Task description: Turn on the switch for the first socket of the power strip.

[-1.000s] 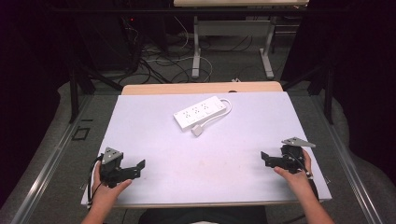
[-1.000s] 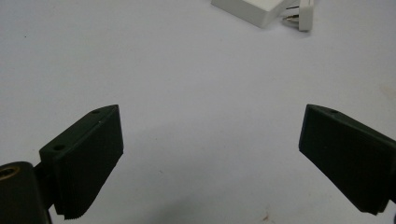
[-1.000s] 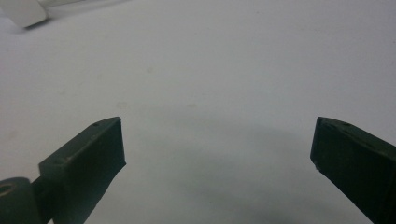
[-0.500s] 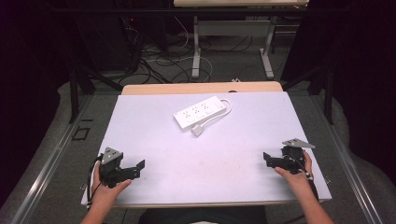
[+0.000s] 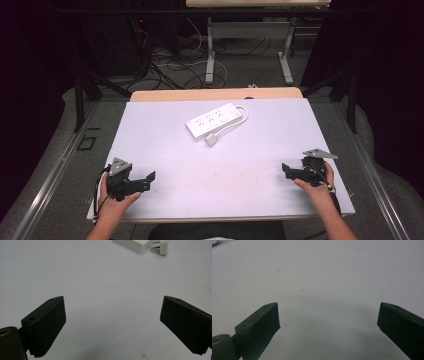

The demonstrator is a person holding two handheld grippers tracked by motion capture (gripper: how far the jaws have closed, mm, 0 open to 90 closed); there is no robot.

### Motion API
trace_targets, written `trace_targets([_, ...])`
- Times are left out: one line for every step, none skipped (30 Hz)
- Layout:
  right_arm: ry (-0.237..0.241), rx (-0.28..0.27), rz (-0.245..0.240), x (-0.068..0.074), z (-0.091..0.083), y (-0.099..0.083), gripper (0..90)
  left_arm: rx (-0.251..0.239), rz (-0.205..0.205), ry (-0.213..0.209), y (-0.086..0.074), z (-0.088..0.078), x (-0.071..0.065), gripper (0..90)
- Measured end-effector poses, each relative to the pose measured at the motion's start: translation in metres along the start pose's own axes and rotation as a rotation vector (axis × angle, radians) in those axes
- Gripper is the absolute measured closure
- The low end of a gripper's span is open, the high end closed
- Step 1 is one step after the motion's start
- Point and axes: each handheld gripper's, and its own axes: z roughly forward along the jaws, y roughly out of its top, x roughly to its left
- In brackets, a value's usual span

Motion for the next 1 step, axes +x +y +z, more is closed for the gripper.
trace_targets([-0.001, 0.000, 0.000, -0.0001, 0.0000, 0.0002, 3.5, 0.000, 0.000, -0.001, -0.0001, -0.0002, 0.0000, 6.2])
